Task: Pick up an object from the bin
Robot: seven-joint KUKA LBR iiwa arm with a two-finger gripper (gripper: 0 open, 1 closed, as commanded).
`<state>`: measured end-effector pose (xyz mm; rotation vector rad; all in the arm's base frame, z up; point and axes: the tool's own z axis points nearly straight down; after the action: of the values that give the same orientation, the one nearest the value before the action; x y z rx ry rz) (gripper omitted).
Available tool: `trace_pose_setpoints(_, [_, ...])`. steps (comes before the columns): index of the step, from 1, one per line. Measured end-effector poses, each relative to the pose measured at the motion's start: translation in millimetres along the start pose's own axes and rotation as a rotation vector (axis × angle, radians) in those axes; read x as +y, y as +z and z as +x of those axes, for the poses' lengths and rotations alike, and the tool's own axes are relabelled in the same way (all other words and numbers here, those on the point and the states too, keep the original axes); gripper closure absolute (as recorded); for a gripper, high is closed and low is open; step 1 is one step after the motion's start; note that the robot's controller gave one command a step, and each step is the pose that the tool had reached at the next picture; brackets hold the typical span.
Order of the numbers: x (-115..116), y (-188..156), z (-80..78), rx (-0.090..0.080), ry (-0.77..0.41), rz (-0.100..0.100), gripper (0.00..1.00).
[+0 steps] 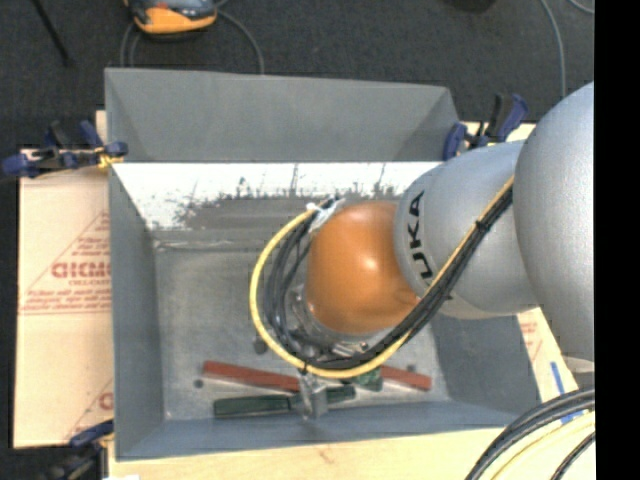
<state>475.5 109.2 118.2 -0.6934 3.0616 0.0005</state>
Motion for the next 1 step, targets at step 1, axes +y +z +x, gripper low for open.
trace_pose_setpoints(1, [-1.1, 45.1, -1.9, -0.006, 0.030, 0.002, 1.00])
